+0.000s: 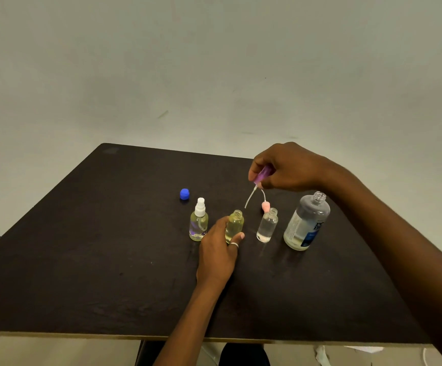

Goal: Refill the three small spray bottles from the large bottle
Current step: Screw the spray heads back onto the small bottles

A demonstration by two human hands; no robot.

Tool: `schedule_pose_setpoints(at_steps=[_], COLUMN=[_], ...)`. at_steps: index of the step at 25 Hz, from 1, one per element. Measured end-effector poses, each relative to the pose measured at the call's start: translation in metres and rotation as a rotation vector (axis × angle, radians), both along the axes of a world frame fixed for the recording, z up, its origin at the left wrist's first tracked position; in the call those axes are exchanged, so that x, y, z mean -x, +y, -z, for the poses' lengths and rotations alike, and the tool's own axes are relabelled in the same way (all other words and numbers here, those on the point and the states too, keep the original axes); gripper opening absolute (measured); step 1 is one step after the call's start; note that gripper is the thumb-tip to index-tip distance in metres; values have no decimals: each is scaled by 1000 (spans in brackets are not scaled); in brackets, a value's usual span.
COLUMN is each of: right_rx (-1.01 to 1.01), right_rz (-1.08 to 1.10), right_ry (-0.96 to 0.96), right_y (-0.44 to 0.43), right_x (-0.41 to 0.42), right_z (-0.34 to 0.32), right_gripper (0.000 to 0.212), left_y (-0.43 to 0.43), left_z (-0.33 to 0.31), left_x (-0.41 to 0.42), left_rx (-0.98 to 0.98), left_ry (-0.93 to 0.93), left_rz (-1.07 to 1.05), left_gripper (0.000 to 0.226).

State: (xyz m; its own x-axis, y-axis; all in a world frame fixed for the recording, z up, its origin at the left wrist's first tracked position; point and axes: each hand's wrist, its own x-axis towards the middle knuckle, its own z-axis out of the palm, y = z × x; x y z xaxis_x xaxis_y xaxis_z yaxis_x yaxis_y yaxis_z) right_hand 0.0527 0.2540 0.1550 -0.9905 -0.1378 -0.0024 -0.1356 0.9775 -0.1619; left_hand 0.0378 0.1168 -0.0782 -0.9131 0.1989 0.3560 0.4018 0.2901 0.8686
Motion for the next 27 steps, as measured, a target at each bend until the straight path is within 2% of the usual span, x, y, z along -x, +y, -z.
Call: schedule_pose_setpoints(at_steps=[6, 17, 27], right_rx=[-20, -52, -56], right_rz=[-20, -52, -104], right_ry=[38, -58, -40], right_y=[-8, -19, -22], right_x=[-2, 15, 21], right_z=[0, 52, 65], right_gripper=[21, 24, 24], left_y=[-2, -2, -3], left_z=[1, -2, -1], left_x=[-2, -2, -1], left_rx=[-20, -42, -31], left_ry=[10, 9, -14], left_rz=[13, 23, 16], left_gripper=[37, 36, 40])
